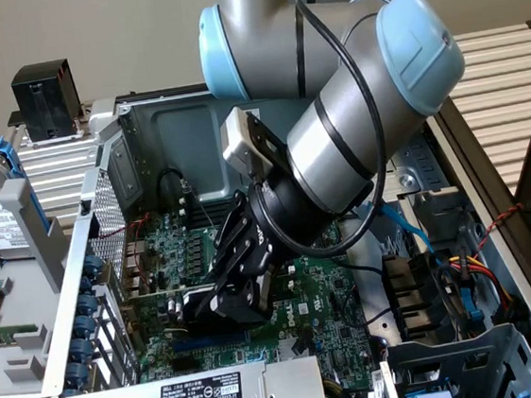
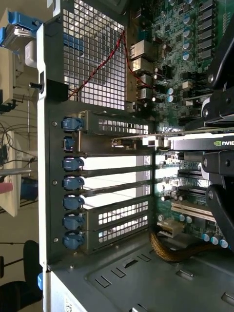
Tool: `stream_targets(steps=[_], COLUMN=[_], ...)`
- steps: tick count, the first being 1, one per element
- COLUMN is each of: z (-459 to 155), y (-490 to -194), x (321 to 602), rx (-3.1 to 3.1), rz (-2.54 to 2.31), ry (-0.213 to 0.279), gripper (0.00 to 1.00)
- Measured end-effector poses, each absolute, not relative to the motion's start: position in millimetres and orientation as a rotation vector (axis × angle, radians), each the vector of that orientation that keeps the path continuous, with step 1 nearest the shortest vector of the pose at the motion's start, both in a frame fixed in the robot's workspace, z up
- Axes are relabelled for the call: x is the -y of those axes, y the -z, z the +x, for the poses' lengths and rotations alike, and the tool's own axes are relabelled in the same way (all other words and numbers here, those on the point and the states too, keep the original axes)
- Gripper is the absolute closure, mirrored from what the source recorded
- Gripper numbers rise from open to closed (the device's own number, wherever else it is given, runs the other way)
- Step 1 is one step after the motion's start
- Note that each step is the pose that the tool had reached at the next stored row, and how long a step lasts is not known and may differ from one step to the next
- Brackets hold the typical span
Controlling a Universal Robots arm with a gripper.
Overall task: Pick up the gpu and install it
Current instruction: 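Insert the gpu into the slot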
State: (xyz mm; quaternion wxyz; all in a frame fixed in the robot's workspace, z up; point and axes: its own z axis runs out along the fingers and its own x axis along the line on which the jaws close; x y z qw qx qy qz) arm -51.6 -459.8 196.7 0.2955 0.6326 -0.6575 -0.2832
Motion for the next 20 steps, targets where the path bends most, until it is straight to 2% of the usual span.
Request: stream_targets(steps=[20], z=[-54.4], y=[-196.6], x=[459.8], rx=[1.749], rz=[1.683], ry=[0.753], gripper=[0.73])
